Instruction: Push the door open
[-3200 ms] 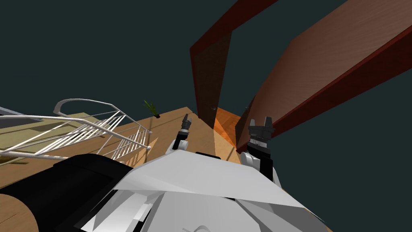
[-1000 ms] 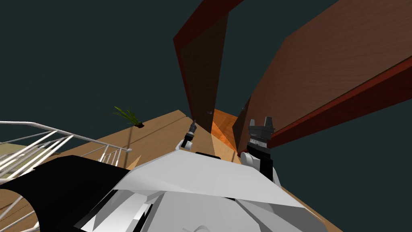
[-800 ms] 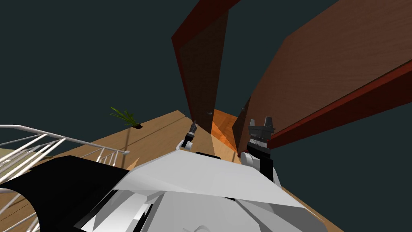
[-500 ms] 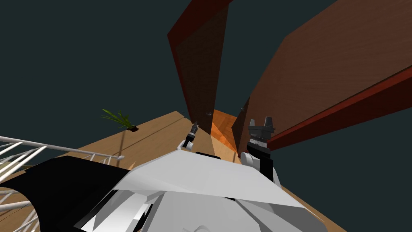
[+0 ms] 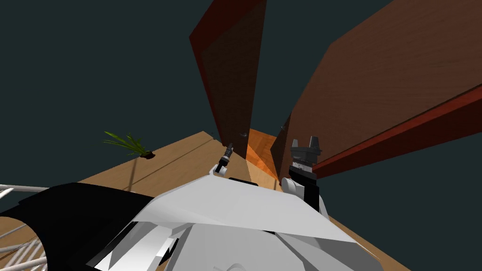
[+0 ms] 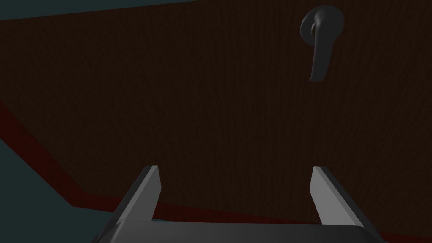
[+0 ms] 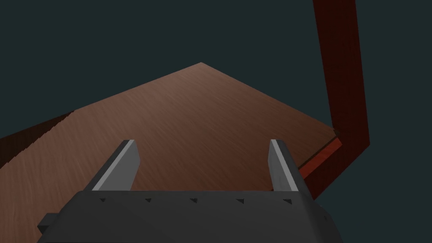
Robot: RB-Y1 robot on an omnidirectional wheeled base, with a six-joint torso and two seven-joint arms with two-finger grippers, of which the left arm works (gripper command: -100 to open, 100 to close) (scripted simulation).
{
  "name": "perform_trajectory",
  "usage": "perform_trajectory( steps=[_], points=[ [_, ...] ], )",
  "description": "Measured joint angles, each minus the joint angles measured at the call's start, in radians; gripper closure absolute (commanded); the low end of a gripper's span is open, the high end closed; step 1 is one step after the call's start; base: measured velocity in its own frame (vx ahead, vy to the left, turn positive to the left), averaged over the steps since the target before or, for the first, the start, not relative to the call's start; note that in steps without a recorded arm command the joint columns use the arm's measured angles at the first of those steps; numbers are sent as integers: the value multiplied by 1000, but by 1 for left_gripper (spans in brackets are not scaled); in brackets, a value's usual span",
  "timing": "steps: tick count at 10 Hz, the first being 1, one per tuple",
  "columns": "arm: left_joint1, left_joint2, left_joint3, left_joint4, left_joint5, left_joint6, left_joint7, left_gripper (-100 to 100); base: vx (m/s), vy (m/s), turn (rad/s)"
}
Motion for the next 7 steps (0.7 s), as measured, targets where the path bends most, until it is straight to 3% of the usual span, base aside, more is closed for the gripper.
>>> perform_trajectory(
  steps=[7],
  points=[
    [-66, -8, -15, 156, -12, -38, 10, -100, 89, 53, -65]
  ],
)
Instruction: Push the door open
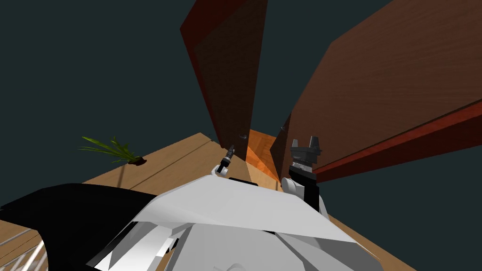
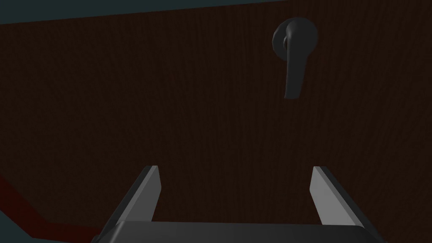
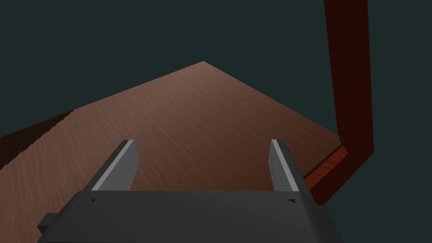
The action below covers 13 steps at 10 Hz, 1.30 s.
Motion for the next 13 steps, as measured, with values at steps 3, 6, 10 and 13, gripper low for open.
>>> perform_trajectory(
  steps=[3, 6, 10, 13],
  points=[
    [-29, -9, -9, 81, -7, -25, 3, -100, 123, 81, -82],
    [-59, -19, -17, 154, -14, -41, 7, -100, 102, 69, -73],
    [-87, -30, -26, 225, -20, -57, 11, -100, 82, 57, -52],
    [-120, -45, -32, 306, -26, -83, 14, -100, 122, 91, -82]
  ],
)
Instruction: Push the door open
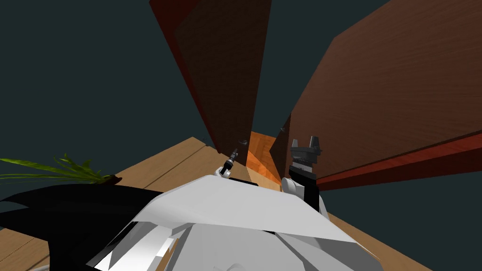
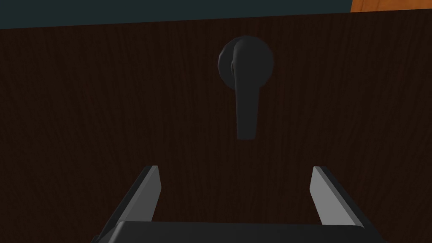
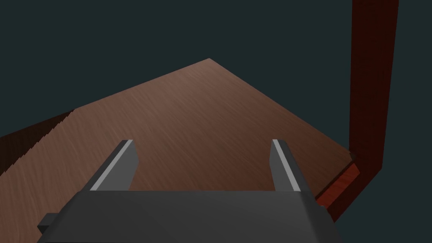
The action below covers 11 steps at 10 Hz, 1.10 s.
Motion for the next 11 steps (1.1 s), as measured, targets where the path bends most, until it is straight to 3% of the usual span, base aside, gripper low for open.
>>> perform_trajectory(
  steps=[3, 7, 11],
  points=[
    [-9, -9, -6, 26, -4, -3, 2, -100, 85, 22, -24],
    [-12, 5, 3, 34, 1, -4, -3, -100, 206, -57, -27],
    [-14, -12, 11, 40, 6, -4, -9, -100, 173, -49, -23]
  ],
)
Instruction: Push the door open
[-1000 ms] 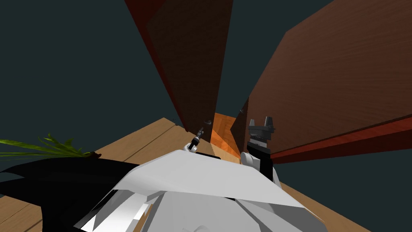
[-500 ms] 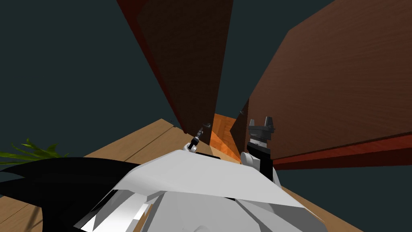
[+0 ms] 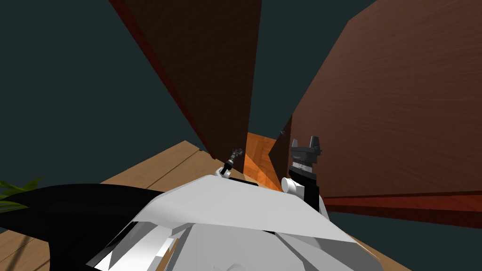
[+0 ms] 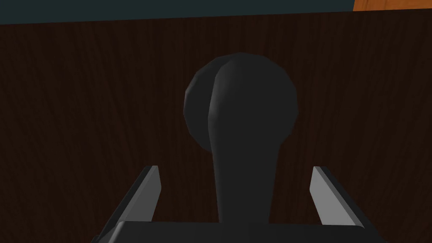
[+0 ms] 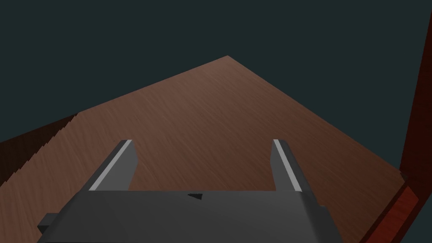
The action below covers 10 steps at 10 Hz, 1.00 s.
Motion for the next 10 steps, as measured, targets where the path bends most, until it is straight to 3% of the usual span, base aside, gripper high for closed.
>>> perform_trajectory(
  steps=[1, 6, 10],
  points=[
    [0, -1, 0, -2, 0, 1, 0, 100, -14, 1, 6],
    [-5, 1, 1, -2, 1, 2, 0, 100, -9, 4, -6],
    [3, 8, 10, 11, 2, 4, 1, 100, 141, -69, 45]
  ],
)
